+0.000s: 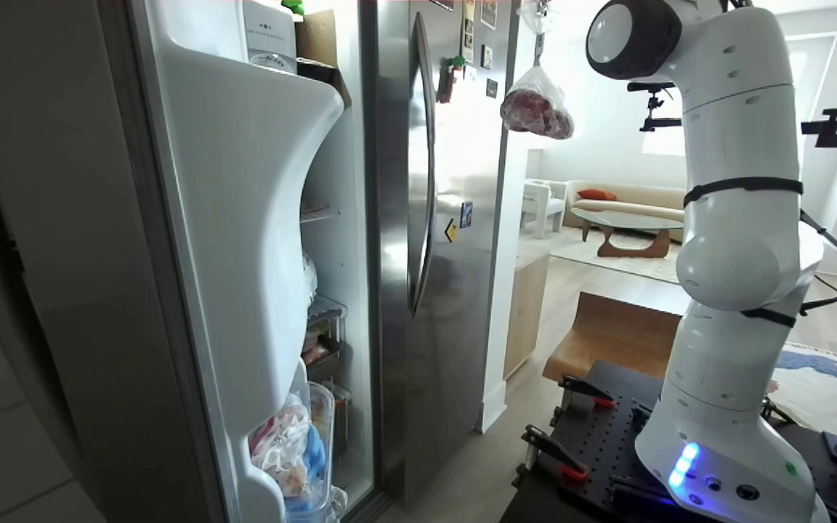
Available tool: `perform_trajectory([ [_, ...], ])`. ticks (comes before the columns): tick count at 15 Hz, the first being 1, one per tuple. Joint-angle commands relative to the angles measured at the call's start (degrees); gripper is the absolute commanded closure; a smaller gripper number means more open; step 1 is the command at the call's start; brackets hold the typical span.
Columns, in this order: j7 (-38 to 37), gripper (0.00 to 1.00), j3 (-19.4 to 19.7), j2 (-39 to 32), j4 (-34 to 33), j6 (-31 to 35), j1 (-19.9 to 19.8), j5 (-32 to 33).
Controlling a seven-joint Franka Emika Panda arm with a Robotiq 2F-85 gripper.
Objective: Remove the packet of meat from the fridge and put it on the surface to the right of the fridge
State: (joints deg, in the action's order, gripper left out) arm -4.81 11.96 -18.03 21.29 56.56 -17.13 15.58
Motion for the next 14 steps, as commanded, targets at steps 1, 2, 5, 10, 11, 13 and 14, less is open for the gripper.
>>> perform_trajectory([
  [1, -0.53, 1.00, 1.00, -1.47, -0.90, -0.69, -2.58, -2.02],
  [2, -0.67, 1.00, 1.04, -1.89, -0.87, -0.76, -3.21, -2.19],
  [5, -1.13, 1.00, 1.00, -2.96, -0.73, -0.96, -5.09, -3.18],
  [10, -1.80, 1.00, 1.04, -4.01, -0.57, -1.88, -7.70, -4.30],
  [11, -2.05, 1.00, 1.10, -4.12, -0.57, -2.15, -8.19, -4.52],
  [13, -2.52, 1.00, 1.33, -4.30, -0.59, -2.51, -9.12, -4.80],
  [14, -2.55, 1.00, 1.48, -4.30, -0.57, -2.67, -9.51, -4.88],
])
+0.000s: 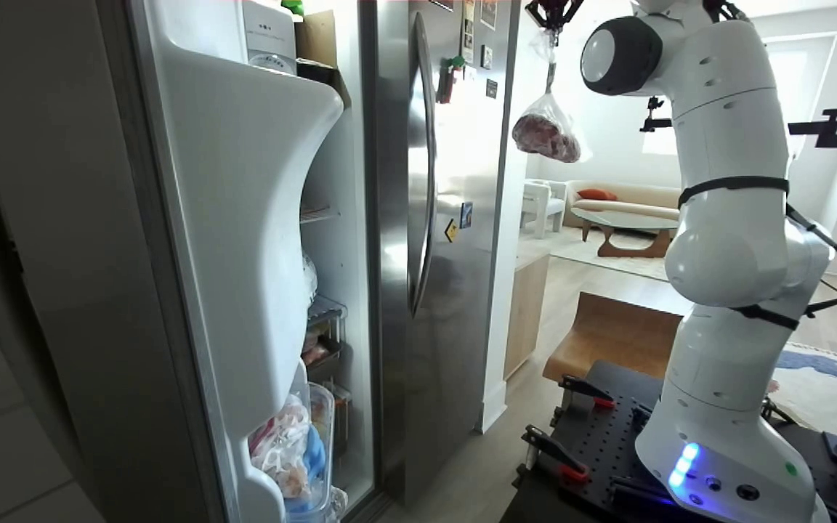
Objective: Remove the packet of meat from the fridge and put it on the surface to the right of the fridge
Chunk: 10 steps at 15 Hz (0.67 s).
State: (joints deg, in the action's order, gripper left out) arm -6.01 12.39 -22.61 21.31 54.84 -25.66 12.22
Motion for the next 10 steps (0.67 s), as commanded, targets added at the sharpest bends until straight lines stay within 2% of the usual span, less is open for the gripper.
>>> perform_trajectory([
  [1, -1.35, 1.00, 1.27, 0.29, -0.56, -1.04, -1.49, -1.54],
  [7, -0.53, 1.00, 2.39, 0.34, -0.18, -1.51, -3.84, -1.17],
  [10, 0.09, 0.99, 2.53, -0.49, -0.28, -0.88, -3.63, -0.57],
])
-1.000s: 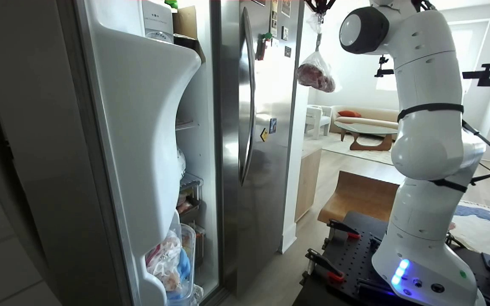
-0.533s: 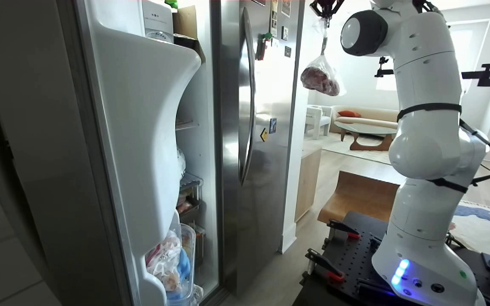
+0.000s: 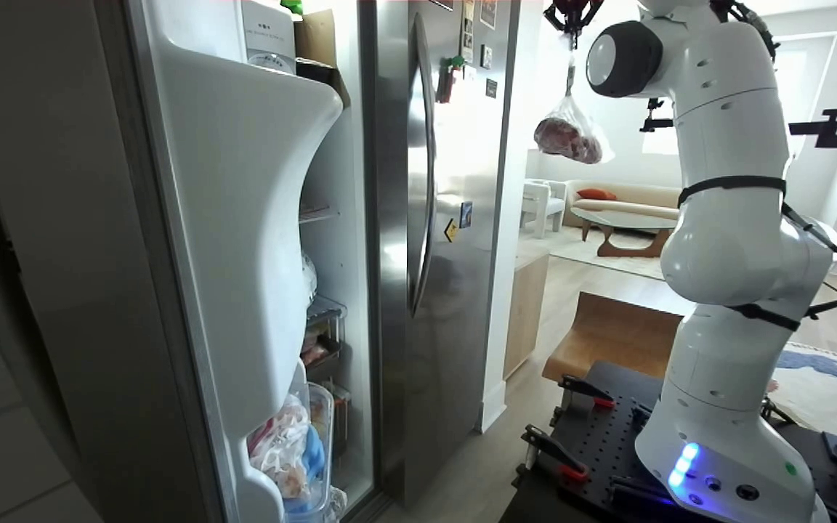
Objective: Remove the packet of meat from the fridge and put it on the surface to the right of the fridge
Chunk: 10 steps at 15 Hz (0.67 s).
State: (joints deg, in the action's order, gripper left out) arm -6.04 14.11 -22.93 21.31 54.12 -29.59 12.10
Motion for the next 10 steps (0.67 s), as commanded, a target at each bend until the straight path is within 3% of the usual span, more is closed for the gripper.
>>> perform_trajectory([
  [1, 0.12, 0.99, 0.82, -0.17, -0.28, -0.24, 0.24, -0.46],
  [10, 0.20, 1.00, 0.72, -0.89, -0.03, -0.32, -0.67, -1.13],
])
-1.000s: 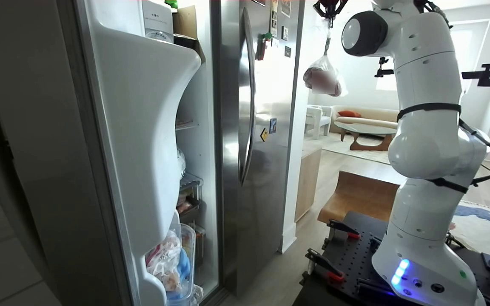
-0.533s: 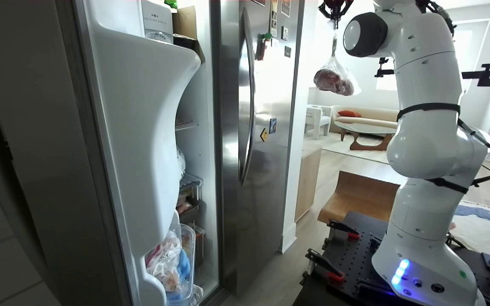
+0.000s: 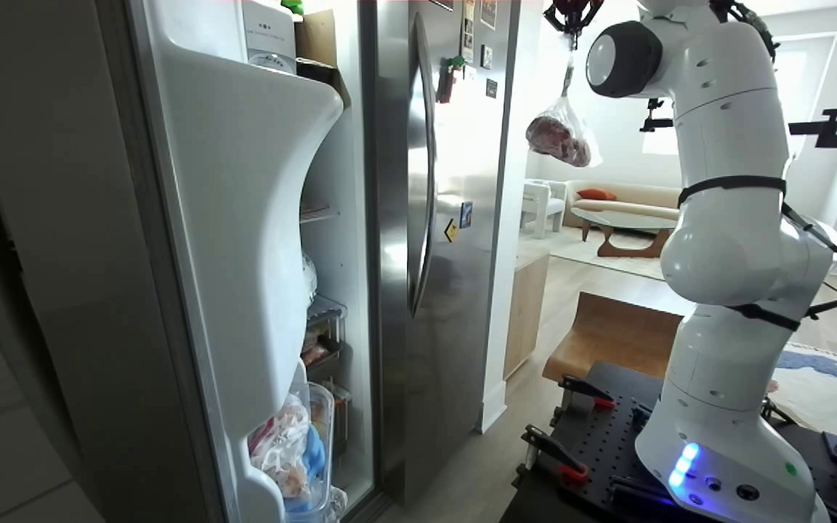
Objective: Remove the packet of meat from the fridge and put it on the surface to the right of the fridge
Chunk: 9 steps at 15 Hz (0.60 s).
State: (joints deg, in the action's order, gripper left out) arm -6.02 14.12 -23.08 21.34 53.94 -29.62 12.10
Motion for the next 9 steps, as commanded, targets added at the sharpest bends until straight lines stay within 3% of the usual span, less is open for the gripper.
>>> perform_trajectory([
  [1, 0.02, 1.00, 0.66, -1.73, -0.86, -0.19, -1.56, -1.71],
  [9, 0.14, 1.00, 0.08, -6.78, -1.03, 0.64, -8.36, -3.88],
])
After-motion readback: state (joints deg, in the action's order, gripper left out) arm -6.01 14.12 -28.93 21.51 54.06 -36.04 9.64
